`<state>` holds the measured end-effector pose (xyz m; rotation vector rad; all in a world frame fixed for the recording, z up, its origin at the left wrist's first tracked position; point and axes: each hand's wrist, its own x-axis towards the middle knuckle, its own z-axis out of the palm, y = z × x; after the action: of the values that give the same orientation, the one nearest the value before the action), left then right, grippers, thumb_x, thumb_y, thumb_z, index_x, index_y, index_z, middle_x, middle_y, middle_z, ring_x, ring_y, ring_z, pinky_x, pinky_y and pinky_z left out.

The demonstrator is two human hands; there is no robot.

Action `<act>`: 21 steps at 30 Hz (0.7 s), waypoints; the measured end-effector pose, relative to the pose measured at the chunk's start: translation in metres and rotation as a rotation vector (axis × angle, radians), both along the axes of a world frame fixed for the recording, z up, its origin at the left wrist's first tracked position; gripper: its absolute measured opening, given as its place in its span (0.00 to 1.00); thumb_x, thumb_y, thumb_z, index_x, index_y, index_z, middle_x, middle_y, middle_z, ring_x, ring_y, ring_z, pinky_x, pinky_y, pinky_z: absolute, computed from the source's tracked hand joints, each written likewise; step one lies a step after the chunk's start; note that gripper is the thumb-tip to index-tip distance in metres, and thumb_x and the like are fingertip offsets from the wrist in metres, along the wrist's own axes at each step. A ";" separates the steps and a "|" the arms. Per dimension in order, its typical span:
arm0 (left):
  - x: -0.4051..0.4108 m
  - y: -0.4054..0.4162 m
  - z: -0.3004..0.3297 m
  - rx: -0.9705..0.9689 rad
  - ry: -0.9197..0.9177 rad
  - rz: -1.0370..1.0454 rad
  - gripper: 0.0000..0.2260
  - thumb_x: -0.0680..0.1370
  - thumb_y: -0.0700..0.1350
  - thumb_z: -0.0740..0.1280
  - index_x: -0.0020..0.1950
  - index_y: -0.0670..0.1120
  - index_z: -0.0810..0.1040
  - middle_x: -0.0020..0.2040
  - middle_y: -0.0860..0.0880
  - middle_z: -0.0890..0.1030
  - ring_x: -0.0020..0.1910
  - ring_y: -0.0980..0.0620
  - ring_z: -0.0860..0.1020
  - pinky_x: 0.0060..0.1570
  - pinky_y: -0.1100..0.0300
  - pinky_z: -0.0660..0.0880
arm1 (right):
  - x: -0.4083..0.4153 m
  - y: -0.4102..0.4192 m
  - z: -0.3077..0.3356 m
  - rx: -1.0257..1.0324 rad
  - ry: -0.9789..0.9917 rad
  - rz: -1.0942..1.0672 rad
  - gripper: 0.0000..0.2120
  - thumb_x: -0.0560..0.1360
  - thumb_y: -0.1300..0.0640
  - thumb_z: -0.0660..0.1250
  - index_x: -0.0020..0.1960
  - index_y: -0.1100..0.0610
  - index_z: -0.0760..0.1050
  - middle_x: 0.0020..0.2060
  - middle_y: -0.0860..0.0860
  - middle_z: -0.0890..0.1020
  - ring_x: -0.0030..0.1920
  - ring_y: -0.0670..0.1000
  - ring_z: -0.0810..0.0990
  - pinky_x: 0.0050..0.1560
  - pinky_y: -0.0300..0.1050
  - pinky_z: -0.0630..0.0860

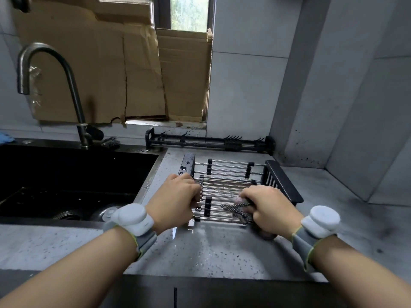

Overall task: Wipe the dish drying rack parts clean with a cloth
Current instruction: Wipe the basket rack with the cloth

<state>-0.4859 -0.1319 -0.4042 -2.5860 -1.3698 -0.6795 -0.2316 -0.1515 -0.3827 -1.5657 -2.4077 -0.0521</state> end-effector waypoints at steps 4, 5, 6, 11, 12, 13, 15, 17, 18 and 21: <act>0.000 -0.001 0.001 -0.002 0.000 0.008 0.06 0.67 0.39 0.69 0.38 0.50 0.78 0.41 0.56 0.80 0.53 0.53 0.75 0.49 0.57 0.63 | 0.008 -0.002 0.005 -0.022 0.029 -0.008 0.06 0.73 0.62 0.67 0.49 0.54 0.78 0.47 0.47 0.82 0.52 0.53 0.79 0.53 0.49 0.75; 0.001 -0.002 0.001 0.001 -0.002 0.010 0.06 0.67 0.38 0.69 0.38 0.50 0.78 0.41 0.56 0.80 0.53 0.53 0.76 0.49 0.57 0.63 | 0.010 -0.002 0.005 -0.030 0.040 -0.011 0.08 0.73 0.63 0.66 0.49 0.54 0.79 0.46 0.47 0.83 0.52 0.53 0.79 0.53 0.49 0.75; 0.002 -0.002 0.002 0.001 -0.001 0.008 0.07 0.67 0.38 0.69 0.37 0.50 0.78 0.41 0.56 0.80 0.53 0.53 0.76 0.48 0.57 0.63 | 0.011 -0.002 0.005 -0.033 0.059 -0.021 0.09 0.73 0.64 0.66 0.49 0.53 0.79 0.46 0.47 0.83 0.52 0.53 0.79 0.53 0.49 0.75; 0.008 -0.005 -0.001 0.025 -0.015 0.005 0.08 0.65 0.37 0.70 0.37 0.50 0.77 0.40 0.56 0.79 0.51 0.53 0.76 0.47 0.59 0.58 | 0.019 -0.005 0.002 -0.041 0.215 -0.103 0.09 0.74 0.58 0.72 0.52 0.49 0.83 0.47 0.46 0.85 0.52 0.50 0.80 0.52 0.44 0.74; 0.011 -0.005 -0.001 0.022 -0.022 0.002 0.07 0.66 0.37 0.69 0.38 0.50 0.78 0.41 0.56 0.79 0.52 0.53 0.75 0.47 0.60 0.56 | 0.021 -0.005 0.001 -0.051 0.240 -0.124 0.08 0.73 0.58 0.72 0.51 0.49 0.83 0.46 0.46 0.86 0.52 0.49 0.81 0.52 0.43 0.74; 0.015 -0.005 -0.001 0.024 -0.026 -0.004 0.07 0.66 0.37 0.69 0.38 0.50 0.78 0.41 0.56 0.79 0.52 0.53 0.75 0.47 0.60 0.56 | 0.024 -0.005 0.001 -0.051 0.294 -0.149 0.08 0.73 0.59 0.73 0.49 0.48 0.84 0.44 0.44 0.86 0.51 0.49 0.81 0.50 0.42 0.74; 0.022 -0.003 -0.002 0.033 -0.048 -0.019 0.08 0.66 0.37 0.68 0.39 0.49 0.78 0.41 0.56 0.79 0.53 0.52 0.75 0.47 0.60 0.55 | 0.025 -0.004 0.005 -0.007 0.497 -0.213 0.10 0.72 0.63 0.71 0.43 0.48 0.84 0.39 0.41 0.85 0.48 0.47 0.82 0.47 0.40 0.74; 0.030 -0.001 -0.006 0.040 -0.083 -0.045 0.07 0.65 0.38 0.65 0.38 0.50 0.78 0.40 0.55 0.78 0.52 0.50 0.76 0.46 0.60 0.54 | 0.016 -0.003 0.010 0.088 0.622 -0.226 0.13 0.71 0.66 0.68 0.45 0.50 0.84 0.40 0.43 0.85 0.47 0.47 0.82 0.46 0.39 0.74; 0.035 -0.001 -0.008 0.040 -0.082 -0.061 0.07 0.65 0.39 0.63 0.38 0.49 0.77 0.40 0.55 0.78 0.52 0.50 0.76 0.46 0.60 0.53 | 0.007 -0.002 0.012 0.091 0.603 -0.175 0.13 0.71 0.66 0.67 0.48 0.51 0.84 0.43 0.45 0.86 0.47 0.48 0.82 0.49 0.41 0.75; 0.051 0.000 -0.009 0.052 -0.030 -0.069 0.07 0.64 0.39 0.62 0.38 0.49 0.75 0.40 0.53 0.77 0.53 0.48 0.75 0.46 0.59 0.52 | -0.017 0.000 0.002 -0.071 0.220 -0.013 0.12 0.73 0.61 0.65 0.53 0.50 0.79 0.51 0.50 0.84 0.54 0.55 0.80 0.52 0.46 0.74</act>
<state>-0.4344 -0.1316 -0.4127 -2.6027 -1.2591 -0.7566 -0.2491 -0.1512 -0.3808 -1.5298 -2.2505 0.1954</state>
